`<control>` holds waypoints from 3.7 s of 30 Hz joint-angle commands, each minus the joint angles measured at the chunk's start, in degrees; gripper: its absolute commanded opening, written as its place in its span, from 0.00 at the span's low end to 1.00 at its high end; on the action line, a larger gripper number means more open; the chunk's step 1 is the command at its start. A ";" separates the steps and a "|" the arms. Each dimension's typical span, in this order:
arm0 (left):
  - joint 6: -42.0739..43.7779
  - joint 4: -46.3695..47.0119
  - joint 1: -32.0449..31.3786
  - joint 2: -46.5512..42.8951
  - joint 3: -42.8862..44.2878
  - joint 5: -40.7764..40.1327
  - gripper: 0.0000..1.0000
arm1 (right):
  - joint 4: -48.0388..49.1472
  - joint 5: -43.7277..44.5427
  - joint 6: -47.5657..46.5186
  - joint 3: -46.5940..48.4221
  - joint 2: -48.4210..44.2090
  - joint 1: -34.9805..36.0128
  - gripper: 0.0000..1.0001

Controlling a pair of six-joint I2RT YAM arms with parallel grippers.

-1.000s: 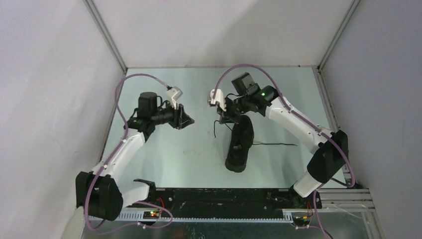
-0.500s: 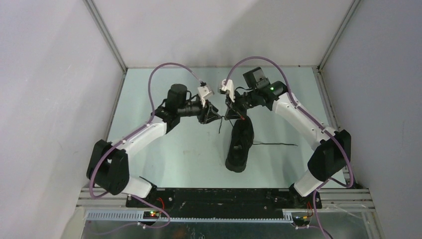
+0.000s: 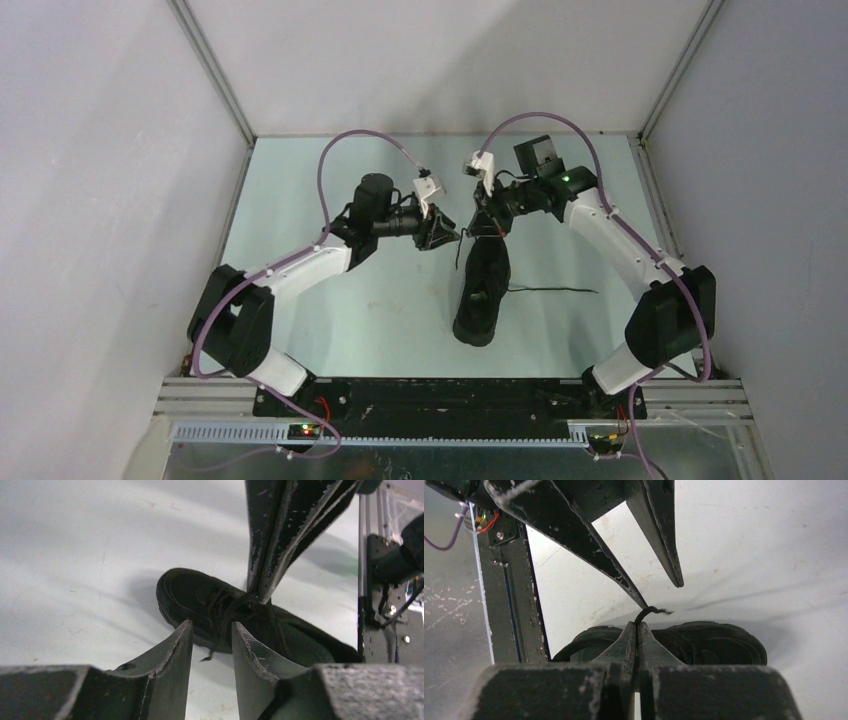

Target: Tie the shoes

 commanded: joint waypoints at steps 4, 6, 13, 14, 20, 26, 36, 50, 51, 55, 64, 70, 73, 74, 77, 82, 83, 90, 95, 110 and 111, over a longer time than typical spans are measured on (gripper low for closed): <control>-12.05 15.31 -2.25 5.05 -0.27 -3.26 0.45 | 6.10 -4.00 7.91 -2.08 -3.25 -5.17 0.00; -14.33 18.09 -2.87 6.25 -0.47 -3.42 0.47 | 6.86 -4.09 9.04 -2.41 -3.69 -6.11 0.00; -11.34 20.88 -3.34 6.45 -3.23 2.76 0.53 | 8.71 -4.01 12.16 -4.44 -4.53 -7.48 0.00; -9.55 19.14 -3.23 6.03 -3.28 4.12 0.53 | 8.81 -4.00 12.42 -4.55 -4.62 -7.52 0.00; -1.30 13.32 -1.40 4.16 -4.10 2.53 0.58 | 9.39 -4.33 13.95 -4.79 -5.09 -7.95 0.00; -8.46 12.27 1.42 5.62 1.88 1.68 0.99 | 9.98 -4.96 14.50 -4.98 -5.00 -8.42 0.00; -11.06 11.55 -3.55 10.53 8.13 1.08 1.00 | 11.67 -5.67 16.84 -4.95 -3.81 -9.14 0.00; -9.09 12.59 -5.98 9.22 2.39 3.24 0.60 | 12.10 -6.00 17.80 -4.98 -3.75 -10.37 0.00; -9.06 12.80 -6.02 9.08 2.19 3.33 0.59 | 12.16 -5.99 17.81 -4.99 -3.70 -10.33 0.00; -8.88 13.26 -6.13 9.49 1.67 3.19 0.57 | 12.36 -5.99 17.96 -4.95 -3.54 -10.31 0.00; -10.86 15.50 -8.28 11.55 2.60 3.57 0.55 | 12.33 -6.14 18.15 -4.95 -3.47 -10.47 0.00; -10.36 14.97 -9.25 12.28 3.07 4.62 0.49 | 12.26 -6.46 18.16 -4.98 -3.57 -10.87 0.00; -9.83 14.56 -9.29 12.37 3.01 4.89 0.42 | 12.05 -6.54 18.16 -4.98 -3.44 -11.18 0.00; -9.53 14.35 -9.31 12.37 3.03 4.96 0.38 | 12.06 -6.66 18.20 -4.95 -3.37 -11.22 0.00; -8.81 13.44 -9.32 12.46 3.09 5.12 0.35 | 12.35 -6.97 18.39 -5.00 -3.28 -11.25 0.00; -7.96 12.70 -9.32 12.54 2.64 5.38 0.34 | 12.35 -7.28 18.38 -4.99 -3.38 -11.38 0.00; -7.76 12.59 -9.32 12.53 2.53 5.32 0.35 | 12.29 -7.35 18.36 -5.00 -3.35 -11.41 0.00; -9.08 12.37 -9.31 12.17 2.07 1.13 0.39 | 12.14 -7.42 18.50 -4.94 -3.26 -11.74 0.00; -14.01 13.96 -9.37 11.05 1.14 -6.31 0.39 | 11.88 -6.22 19.27 -4.94 -3.00 -11.97 0.00; -10.47 2.39 -14.18 9.60 4.09 -15.19 0.37 | 13.10 -3.32 22.80 -5.84 -2.94 -13.04 0.00; -8.87 1.54 -14.52 9.42 4.50 -16.35 0.37 | 13.34 -3.39 23.03 -5.95 -2.90 -13.07 0.00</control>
